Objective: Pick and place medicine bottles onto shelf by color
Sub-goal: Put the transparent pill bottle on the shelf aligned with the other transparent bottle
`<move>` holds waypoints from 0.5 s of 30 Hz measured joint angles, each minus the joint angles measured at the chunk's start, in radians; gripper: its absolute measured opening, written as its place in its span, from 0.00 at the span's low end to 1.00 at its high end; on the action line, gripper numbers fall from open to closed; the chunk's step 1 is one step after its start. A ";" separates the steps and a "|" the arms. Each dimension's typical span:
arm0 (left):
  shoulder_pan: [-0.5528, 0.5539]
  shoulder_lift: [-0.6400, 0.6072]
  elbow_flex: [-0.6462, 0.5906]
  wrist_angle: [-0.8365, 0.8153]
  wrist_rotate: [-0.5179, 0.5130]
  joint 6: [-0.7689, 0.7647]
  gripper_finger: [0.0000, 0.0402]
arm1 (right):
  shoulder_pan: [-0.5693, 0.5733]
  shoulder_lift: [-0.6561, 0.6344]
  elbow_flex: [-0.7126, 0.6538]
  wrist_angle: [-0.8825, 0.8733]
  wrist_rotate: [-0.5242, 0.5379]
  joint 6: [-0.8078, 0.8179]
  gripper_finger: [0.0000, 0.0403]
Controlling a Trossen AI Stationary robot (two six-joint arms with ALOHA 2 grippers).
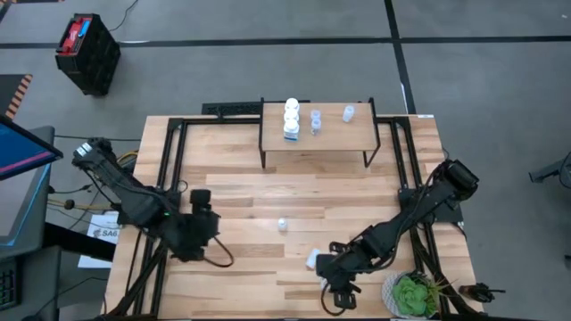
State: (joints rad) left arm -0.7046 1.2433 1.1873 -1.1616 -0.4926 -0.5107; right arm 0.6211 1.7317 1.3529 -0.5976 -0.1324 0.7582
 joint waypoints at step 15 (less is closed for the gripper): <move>-0.102 -0.201 0.000 0.012 -0.271 -0.086 0.48 | 0.014 0.004 0.160 -0.288 0.210 -0.023 0.33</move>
State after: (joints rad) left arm -0.8066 1.0420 1.1873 -1.1496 -0.7637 -0.5968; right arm 0.6354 1.7357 1.5131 -0.8859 0.0771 0.7355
